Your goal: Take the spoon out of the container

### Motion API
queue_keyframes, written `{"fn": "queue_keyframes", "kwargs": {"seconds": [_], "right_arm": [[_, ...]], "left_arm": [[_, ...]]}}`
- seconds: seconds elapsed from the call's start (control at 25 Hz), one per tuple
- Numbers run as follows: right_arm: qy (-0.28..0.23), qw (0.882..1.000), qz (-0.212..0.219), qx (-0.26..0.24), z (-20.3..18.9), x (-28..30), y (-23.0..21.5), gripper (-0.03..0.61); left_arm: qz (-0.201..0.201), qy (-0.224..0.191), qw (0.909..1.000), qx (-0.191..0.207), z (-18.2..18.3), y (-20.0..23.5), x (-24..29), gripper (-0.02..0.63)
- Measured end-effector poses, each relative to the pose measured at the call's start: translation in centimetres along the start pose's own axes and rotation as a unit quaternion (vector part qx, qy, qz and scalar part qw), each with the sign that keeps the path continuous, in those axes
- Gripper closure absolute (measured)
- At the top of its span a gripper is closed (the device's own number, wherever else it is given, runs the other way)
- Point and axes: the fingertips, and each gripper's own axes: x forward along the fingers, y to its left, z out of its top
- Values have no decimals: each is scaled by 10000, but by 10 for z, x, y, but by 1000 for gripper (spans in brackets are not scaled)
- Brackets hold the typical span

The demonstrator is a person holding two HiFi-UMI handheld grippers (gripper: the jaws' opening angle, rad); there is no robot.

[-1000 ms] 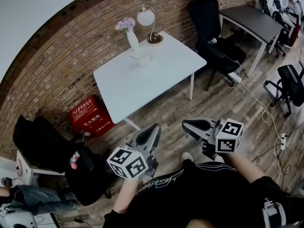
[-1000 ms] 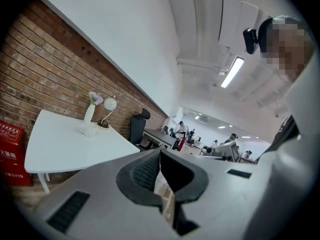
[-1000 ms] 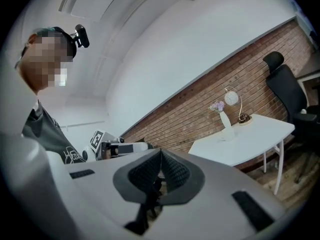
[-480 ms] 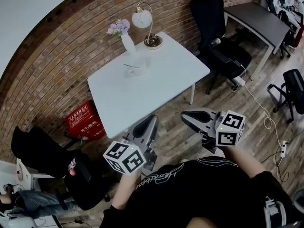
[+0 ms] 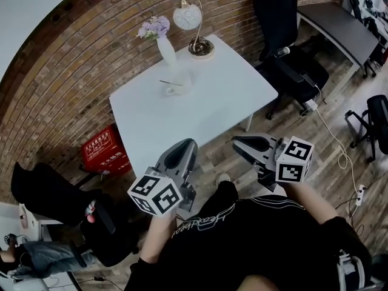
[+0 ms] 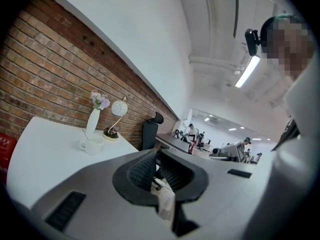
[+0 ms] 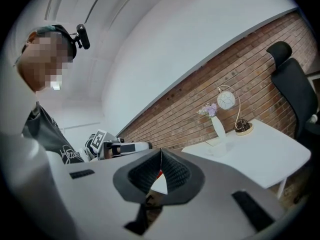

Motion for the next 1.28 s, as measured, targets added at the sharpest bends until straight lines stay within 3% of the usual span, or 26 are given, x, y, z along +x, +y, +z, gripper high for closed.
{"fn": "queue_keyframes", "kwargs": {"seconds": [0.6,1.04,1.28], "right_arm": [[168,9990,-276,307,52,113,-134,581],[215,9988,-308,315,58,148,-169,581],[340,9985,-261,351,59,156,-187,581]], "left_arm": [[451,389,9982,-84,39,178,104,604],[1138,142,9921,-500,54,274,132,420],[1605,61,9854,-557,60,308,143,414]]}}
